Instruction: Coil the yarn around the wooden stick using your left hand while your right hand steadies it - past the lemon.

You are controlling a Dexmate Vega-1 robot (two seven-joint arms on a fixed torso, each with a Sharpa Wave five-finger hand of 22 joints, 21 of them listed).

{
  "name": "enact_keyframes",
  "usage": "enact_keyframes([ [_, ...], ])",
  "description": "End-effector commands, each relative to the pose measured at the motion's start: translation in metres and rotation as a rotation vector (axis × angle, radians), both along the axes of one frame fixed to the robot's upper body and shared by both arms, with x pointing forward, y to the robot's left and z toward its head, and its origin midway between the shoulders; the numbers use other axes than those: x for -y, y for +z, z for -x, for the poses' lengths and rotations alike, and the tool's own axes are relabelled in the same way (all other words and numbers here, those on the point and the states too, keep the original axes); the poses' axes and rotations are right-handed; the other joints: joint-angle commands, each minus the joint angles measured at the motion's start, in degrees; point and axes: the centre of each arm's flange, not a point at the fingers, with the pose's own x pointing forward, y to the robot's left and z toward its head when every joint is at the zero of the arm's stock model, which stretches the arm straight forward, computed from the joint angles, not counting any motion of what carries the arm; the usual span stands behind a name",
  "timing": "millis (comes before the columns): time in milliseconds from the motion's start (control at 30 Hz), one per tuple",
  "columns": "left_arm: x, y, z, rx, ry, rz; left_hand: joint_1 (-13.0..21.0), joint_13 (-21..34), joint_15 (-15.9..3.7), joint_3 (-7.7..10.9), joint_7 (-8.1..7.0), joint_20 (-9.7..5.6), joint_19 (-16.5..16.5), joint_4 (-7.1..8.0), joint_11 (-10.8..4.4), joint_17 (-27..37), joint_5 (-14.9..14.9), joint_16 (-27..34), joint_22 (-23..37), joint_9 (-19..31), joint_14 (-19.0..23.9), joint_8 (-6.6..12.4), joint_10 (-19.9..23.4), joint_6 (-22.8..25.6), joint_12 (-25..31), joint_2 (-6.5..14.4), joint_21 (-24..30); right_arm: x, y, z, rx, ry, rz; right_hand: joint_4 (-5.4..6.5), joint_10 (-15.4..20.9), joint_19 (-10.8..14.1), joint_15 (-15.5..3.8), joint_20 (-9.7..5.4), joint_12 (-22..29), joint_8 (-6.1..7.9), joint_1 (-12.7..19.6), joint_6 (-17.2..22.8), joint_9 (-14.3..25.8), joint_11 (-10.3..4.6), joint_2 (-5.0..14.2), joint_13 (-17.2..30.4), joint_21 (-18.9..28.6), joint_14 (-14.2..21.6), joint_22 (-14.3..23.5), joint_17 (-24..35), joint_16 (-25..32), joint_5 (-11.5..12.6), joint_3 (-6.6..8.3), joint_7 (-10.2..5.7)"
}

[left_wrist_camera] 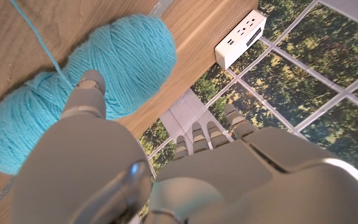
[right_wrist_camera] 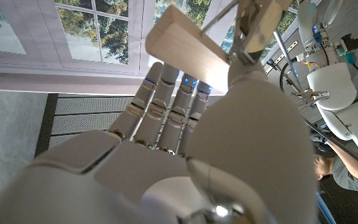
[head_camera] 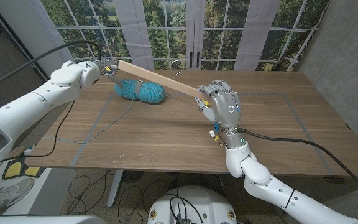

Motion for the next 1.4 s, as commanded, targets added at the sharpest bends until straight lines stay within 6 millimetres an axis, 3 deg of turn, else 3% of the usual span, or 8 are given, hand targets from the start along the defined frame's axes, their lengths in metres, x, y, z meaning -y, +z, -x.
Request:
enact_keyframes([
  [33,0.013,-0.016,-0.022,-0.115,0.020,-0.056,0.62,0.16,-1.14,-1.41,0.13,-2.62,2.10,-0.01,0.45,0.21,1.35,0.46,0.28,0.18,0.17,0.39,-0.41,-0.76,0.11,-0.24,0.70,-0.005,0.008,0.015,0.056,0.037,0.000,0.20,4.27,-0.27,-7.79,-1.47,0.06,0.38,7.77,5.03,0.02,-3.95,8.48,0.32,0.58,2.22,-0.05,0.54,-0.15,0.37,-0.14,-4.58],
  [100,0.014,-0.020,-0.024,-0.131,0.055,-0.095,1.02,0.18,-1.38,-1.99,0.28,-3.68,2.69,-0.06,0.60,0.17,1.92,0.47,0.27,0.20,0.24,0.37,-0.35,-1.13,0.19,-0.15,0.86,-0.005,0.009,0.016,0.060,0.039,0.000,0.21,4.22,-0.37,-7.78,-1.54,-0.03,0.40,7.76,5.02,-0.06,-3.79,8.49,0.35,0.69,2.27,-0.10,0.79,-0.25,0.44,-0.19,-4.58],
  [533,0.019,-0.038,-0.046,-0.054,0.180,-0.352,2.89,0.12,-2.84,-4.44,0.53,-4.48,5.31,-0.14,-1.07,0.00,5.27,0.50,0.19,0.31,1.06,0.59,-0.83,-2.04,0.16,0.28,1.50,-0.007,0.011,0.014,0.041,0.033,0.010,0.27,4.53,-0.52,-7.76,-1.41,-0.52,0.58,7.71,5.07,-0.38,-3.87,8.50,0.18,1.38,2.60,-0.37,1.98,-0.82,0.81,-0.42,-4.46],
  [967,0.034,-0.043,-0.082,-0.109,0.097,-0.289,4.25,0.07,-2.47,-6.38,1.00,-5.31,5.44,0.14,-0.68,-0.10,8.05,-0.18,0.22,0.49,-1.22,-0.07,-3.47,-5.30,-0.60,0.51,1.23,-0.008,0.015,0.012,0.020,0.008,0.016,0.31,4.94,-0.76,-7.75,-1.56,-0.90,0.74,7.64,5.17,-0.81,-3.74,8.44,0.16,2.10,2.92,-0.73,3.19,-1.52,1.18,-0.70,-4.43],
  [1267,0.038,-0.076,-0.114,-0.159,0.180,-0.403,4.91,0.05,-2.13,-7.94,1.46,-5.94,5.90,0.42,-1.13,-0.06,9.89,0.71,0.27,0.55,0.79,0.21,-2.65,-6.66,0.01,0.89,1.23,-0.009,0.017,0.009,0.009,-0.008,0.022,0.31,5.10,-0.80,-7.77,-1.51,-1.13,0.81,7.66,5.31,-1.14,-3.81,8.48,0.20,2.55,3.04,-0.95,3.73,-2.04,1.39,-0.83,-4.55],
  [1300,0.041,-0.079,-0.115,-0.156,0.189,-0.453,5.39,0.03,-2.43,-8.32,1.41,-5.73,6.44,0.46,-1.17,-0.02,10.54,1.25,0.31,0.56,2.64,0.47,-2.24,-6.40,0.23,1.14,1.40,-0.009,0.018,0.008,0.008,-0.009,0.024,0.32,5.00,-0.94,-7.77,-1.53,-1.19,0.79,7.65,5.16,-1.12,-3.74,8.50,0.23,2.55,3.09,-0.98,3.79,-2.07,1.41,-0.84,-4.53],
  [1333,0.042,-0.081,-0.117,-0.159,0.202,-0.470,6.72,0.03,-4.32,-9.35,1.28,-5.28,8.33,0.61,-2.76,0.15,12.20,2.29,0.48,0.60,7.36,0.90,0.05,-6.12,1.18,1.72,2.07,-0.009,0.019,0.008,0.009,-0.010,0.024,0.32,4.99,-0.89,-7.77,-1.54,-1.18,0.85,7.65,5.30,-1.18,-3.78,8.51,0.33,2.64,3.17,-1.02,3.90,-2.11,1.44,-0.86,-4.55],
  [1400,0.039,-0.083,-0.119,-0.181,0.171,-0.408,9.52,-0.03,-11.40,-10.86,0.81,-6.48,11.16,1.08,-4.20,0.47,14.83,4.55,0.89,0.62,18.65,1.63,4.55,-4.66,2.58,3.28,3.24,-0.009,0.020,0.007,0.009,-0.010,0.026,0.32,5.02,-0.94,-7.77,-1.55,-1.24,0.81,7.66,5.18,-1.26,-3.84,8.53,0.36,2.76,3.24,-1.08,4.01,-2.27,1.49,-0.89,-4.52],
])
